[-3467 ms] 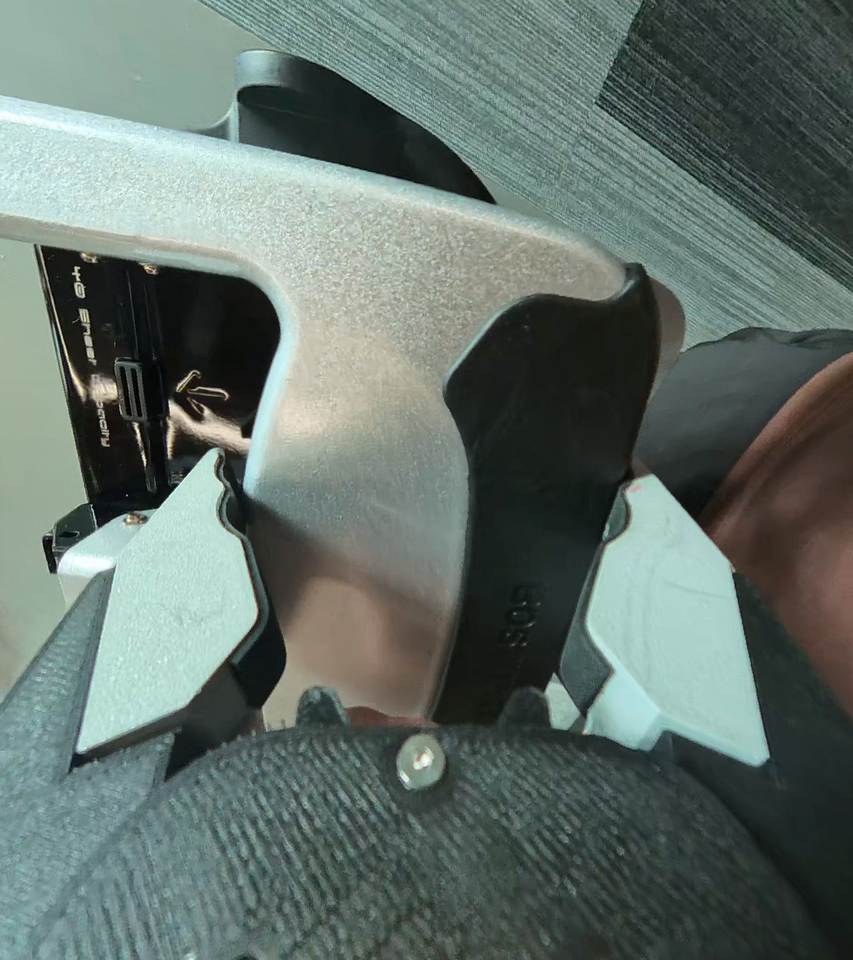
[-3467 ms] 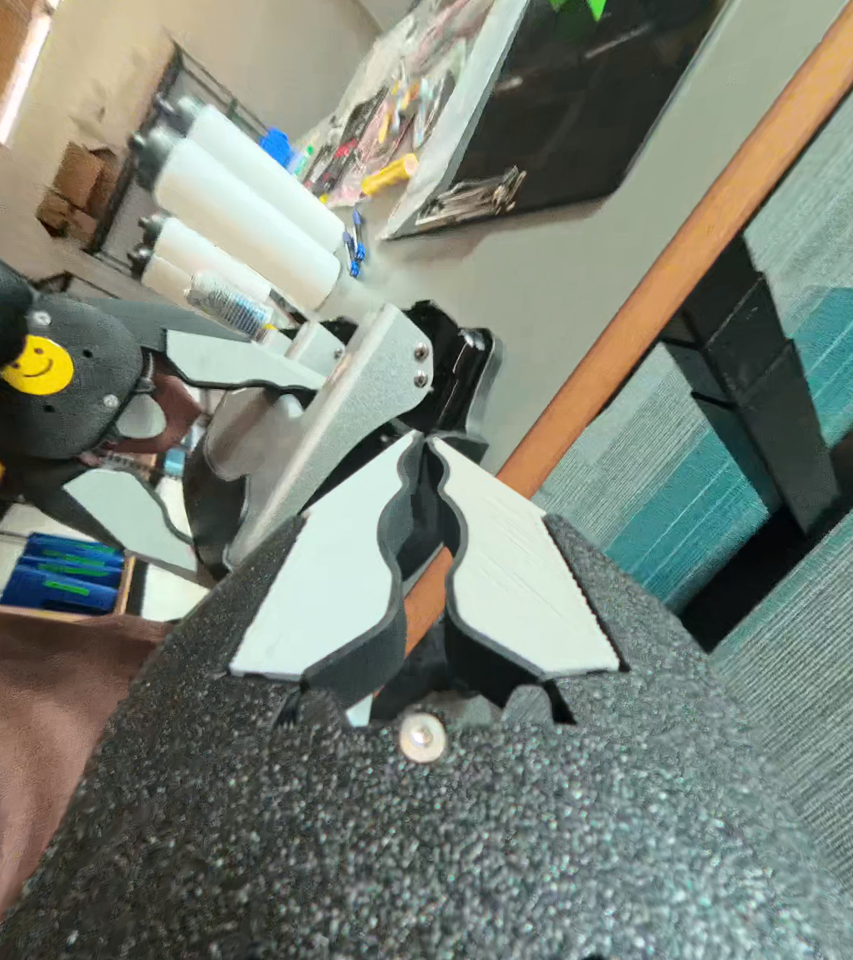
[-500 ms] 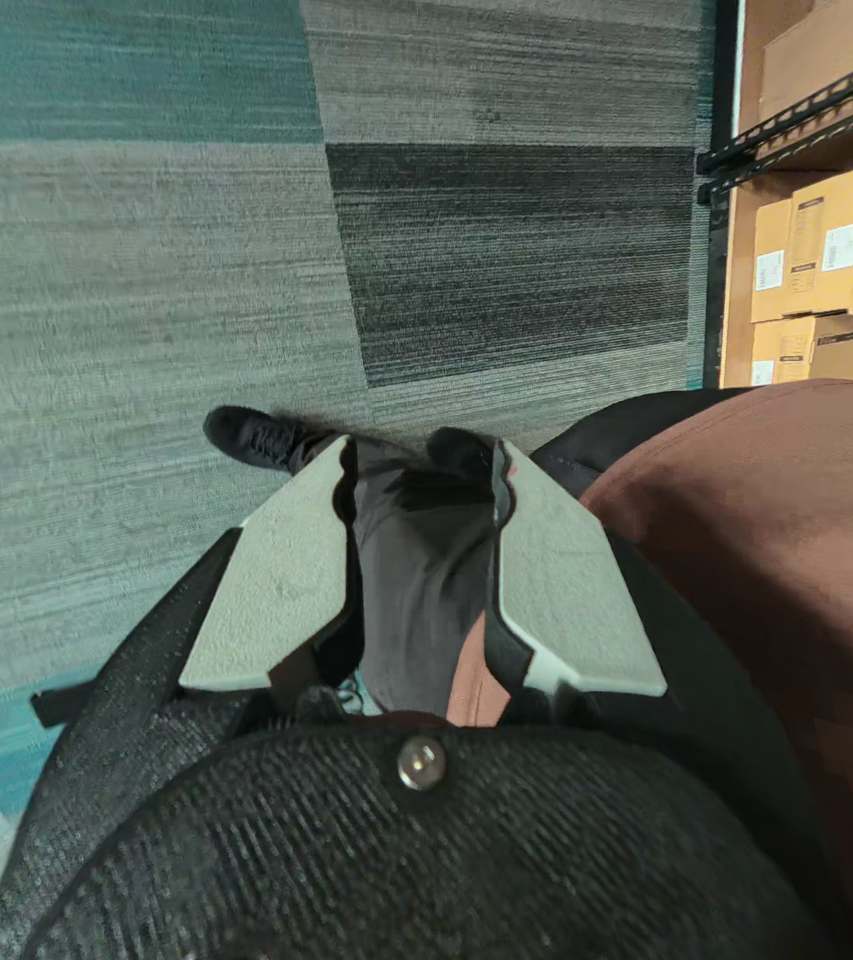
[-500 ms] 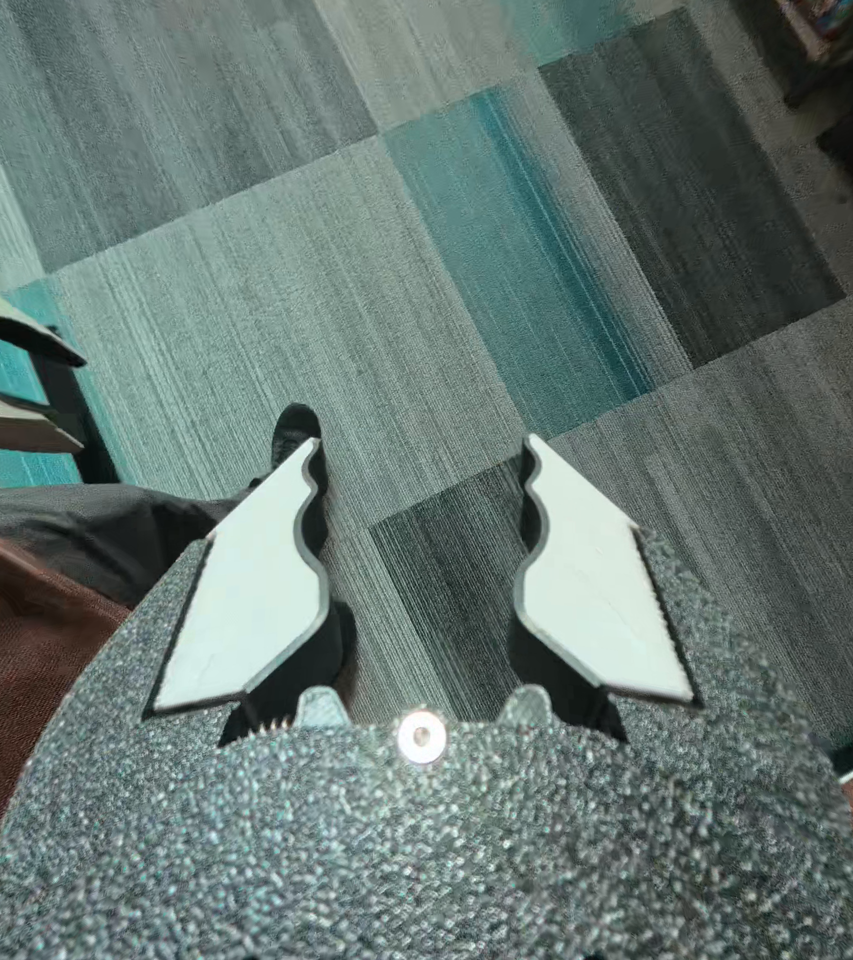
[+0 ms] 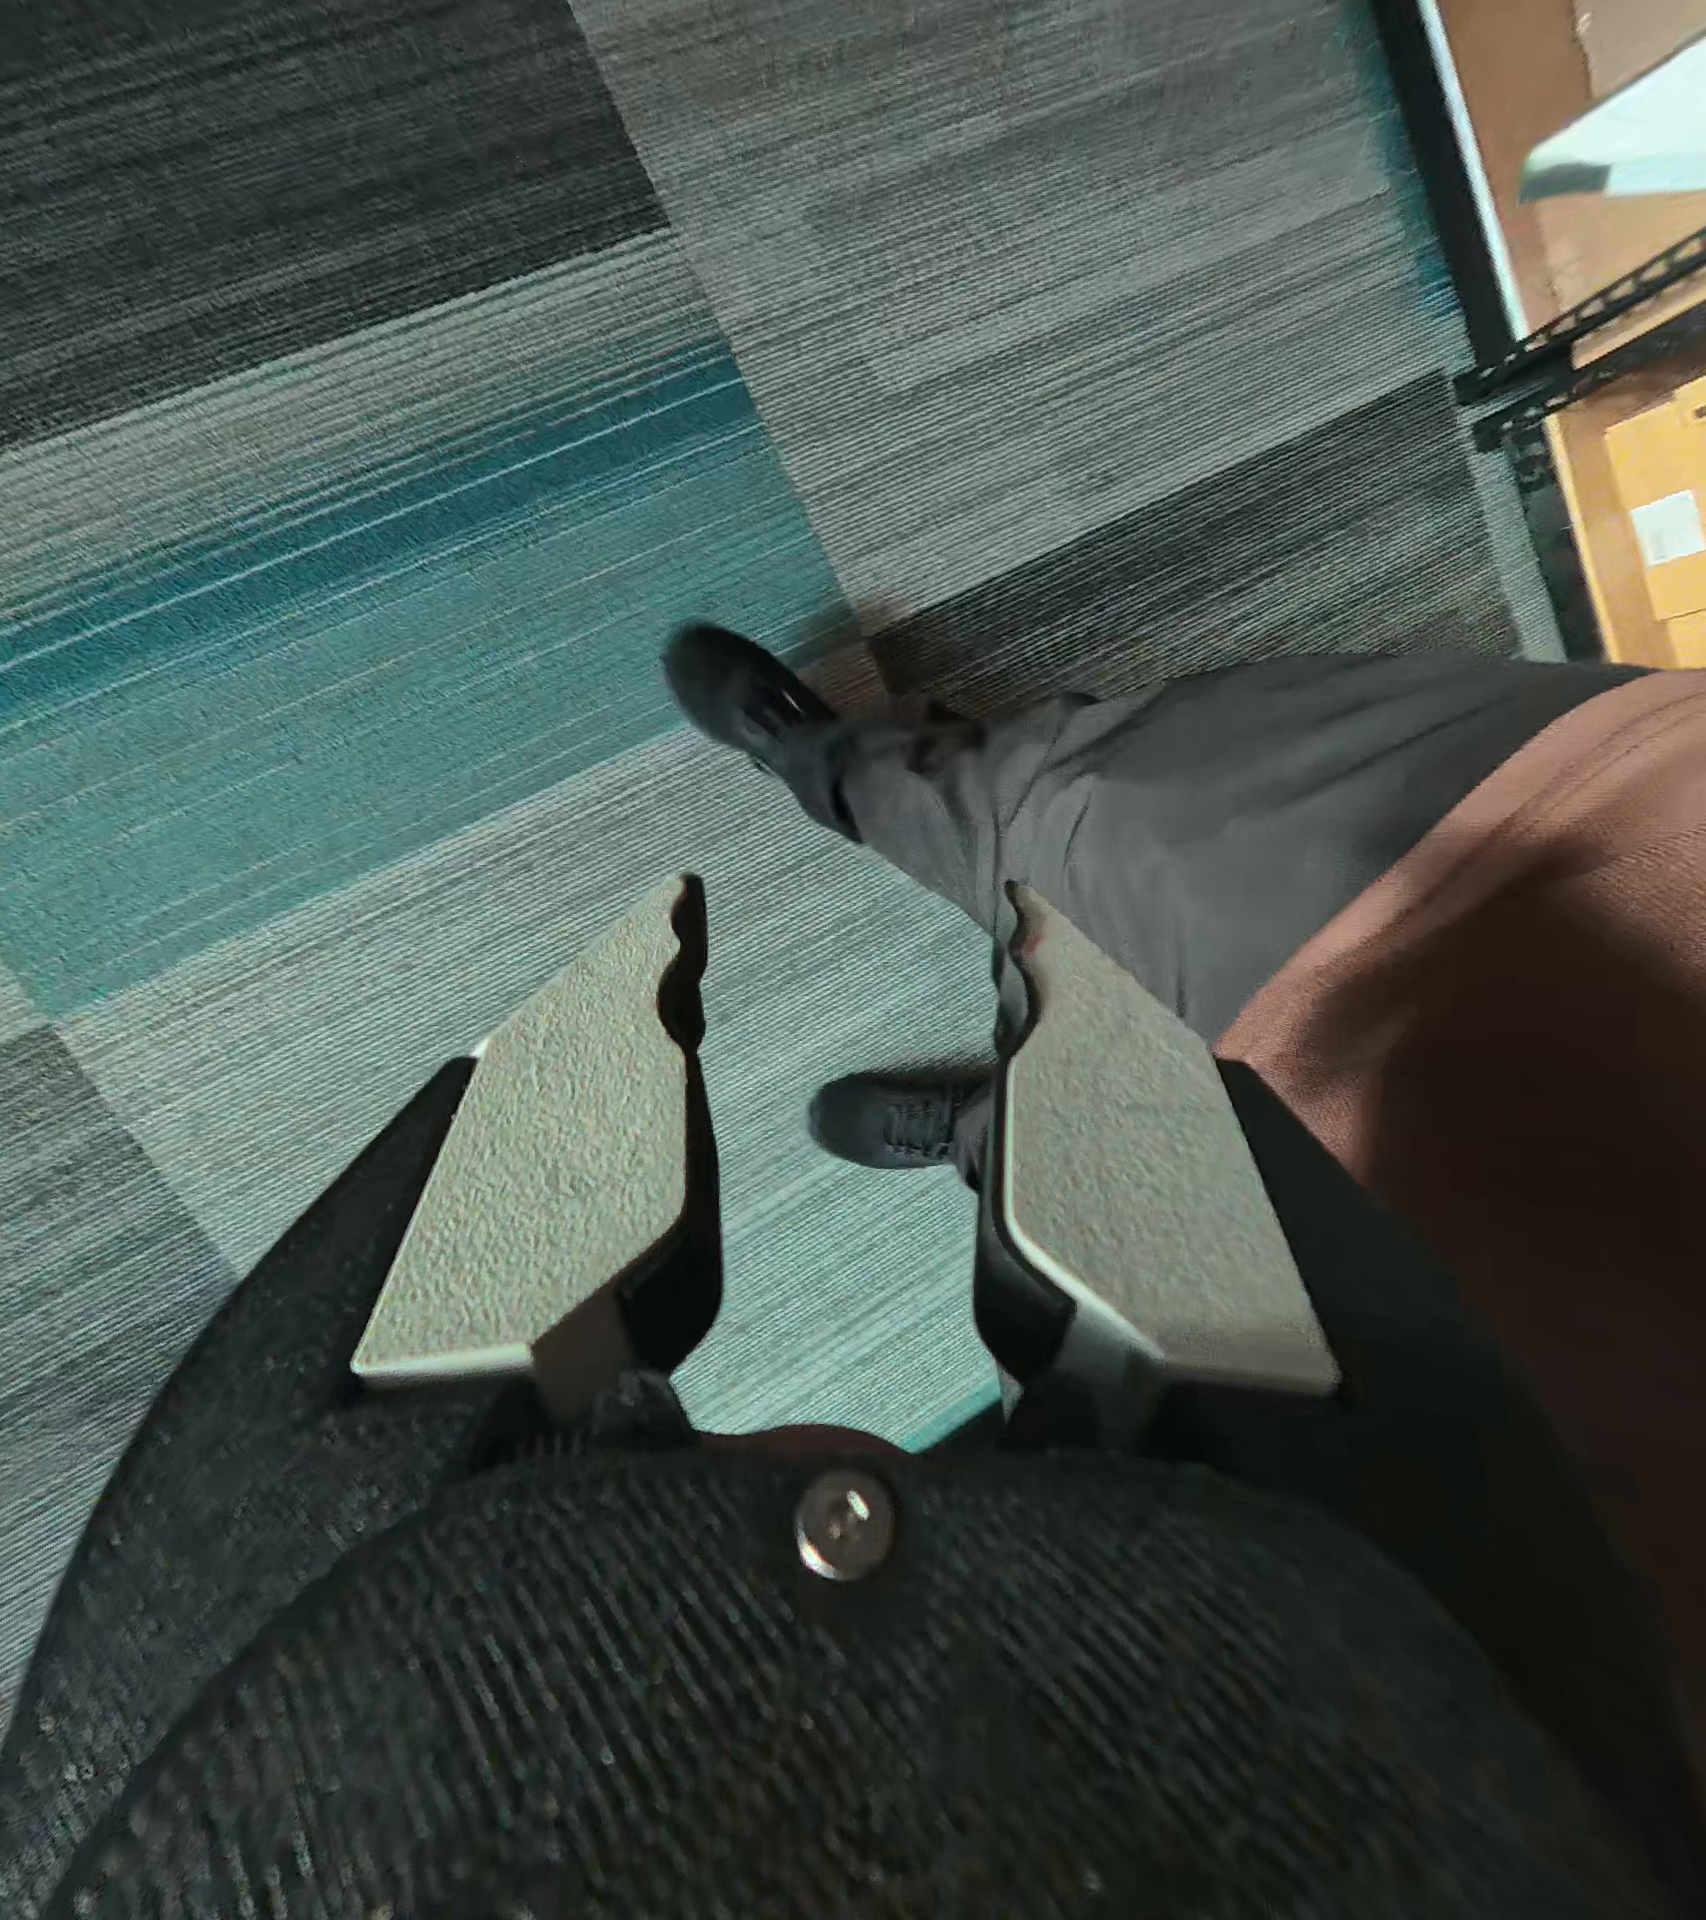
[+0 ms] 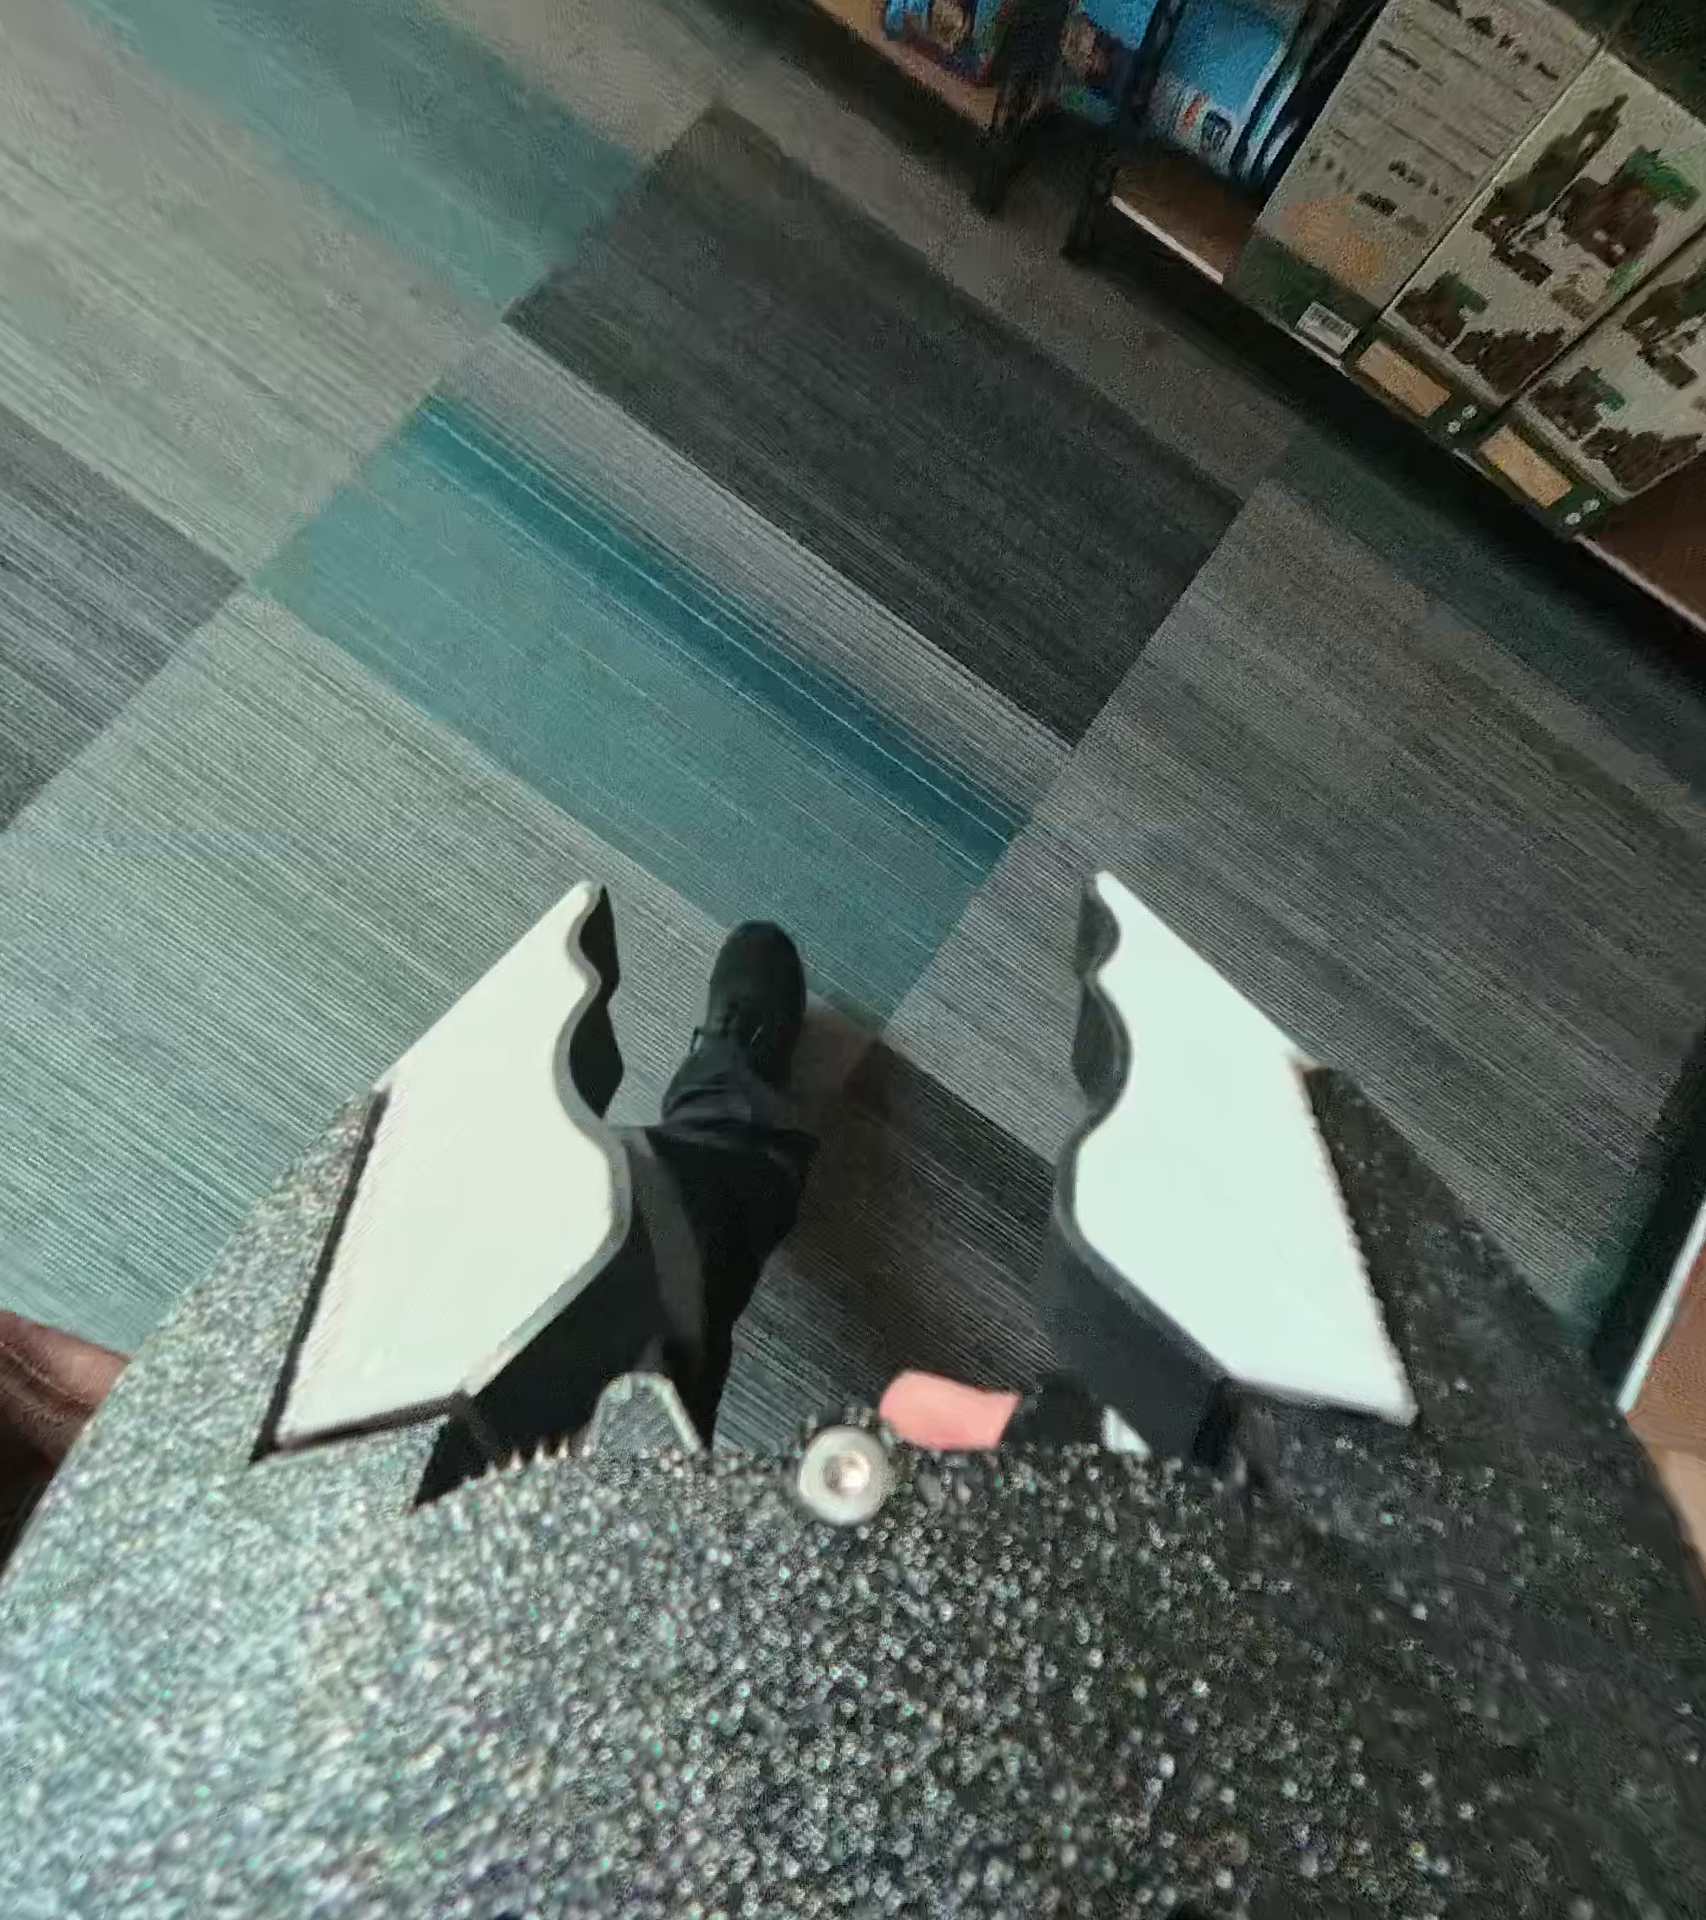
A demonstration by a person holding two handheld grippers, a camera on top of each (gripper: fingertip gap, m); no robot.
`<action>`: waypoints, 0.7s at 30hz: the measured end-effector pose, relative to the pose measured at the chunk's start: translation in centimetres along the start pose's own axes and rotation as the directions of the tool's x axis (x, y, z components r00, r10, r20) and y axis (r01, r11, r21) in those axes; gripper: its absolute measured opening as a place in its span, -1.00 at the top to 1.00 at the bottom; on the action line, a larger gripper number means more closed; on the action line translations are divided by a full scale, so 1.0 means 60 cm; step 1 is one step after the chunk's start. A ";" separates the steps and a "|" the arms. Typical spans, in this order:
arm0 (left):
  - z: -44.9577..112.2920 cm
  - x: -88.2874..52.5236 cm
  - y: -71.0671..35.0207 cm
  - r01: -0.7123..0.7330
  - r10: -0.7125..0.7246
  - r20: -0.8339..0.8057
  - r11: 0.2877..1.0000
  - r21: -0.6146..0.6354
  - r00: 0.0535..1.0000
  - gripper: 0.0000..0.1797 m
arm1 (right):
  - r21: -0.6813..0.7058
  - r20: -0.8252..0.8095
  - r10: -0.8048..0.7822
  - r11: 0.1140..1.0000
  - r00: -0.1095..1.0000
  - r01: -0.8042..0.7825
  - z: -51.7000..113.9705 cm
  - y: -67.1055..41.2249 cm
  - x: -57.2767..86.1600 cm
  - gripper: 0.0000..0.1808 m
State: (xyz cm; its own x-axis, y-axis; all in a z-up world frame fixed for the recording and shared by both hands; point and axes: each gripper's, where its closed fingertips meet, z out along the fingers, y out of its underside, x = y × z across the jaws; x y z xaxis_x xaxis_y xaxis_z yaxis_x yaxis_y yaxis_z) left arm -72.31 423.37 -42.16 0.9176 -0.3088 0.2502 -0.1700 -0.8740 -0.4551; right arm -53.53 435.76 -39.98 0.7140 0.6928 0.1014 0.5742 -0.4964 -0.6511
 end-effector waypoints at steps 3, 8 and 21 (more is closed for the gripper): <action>0.037 -0.090 -0.032 0.035 -0.036 -0.009 0.998 -0.059 0.999 0.40 | -0.204 0.229 0.095 0.978 0.969 -0.048 0.161 -0.027 -0.059 -0.32; 0.038 -0.282 -0.063 0.161 -0.148 0.086 0.970 -0.184 0.985 0.40 | -0.312 0.348 0.105 0.950 0.932 0.009 0.407 -0.200 -0.090 0.20; -0.060 -0.740 -0.162 0.561 -0.559 0.300 0.823 0.089 0.773 0.55 | 0.345 0.290 -0.354 0.905 0.889 0.248 0.684 -1.029 -0.105 -0.25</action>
State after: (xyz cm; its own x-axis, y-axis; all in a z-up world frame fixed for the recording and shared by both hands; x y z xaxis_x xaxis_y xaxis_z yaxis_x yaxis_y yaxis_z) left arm -112.72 444.24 -45.78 0.9122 0.3623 0.1914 0.4064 -0.8594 -0.3104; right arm -109.93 483.50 -31.31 0.3153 0.9434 0.1026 0.5584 -0.0970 -0.8239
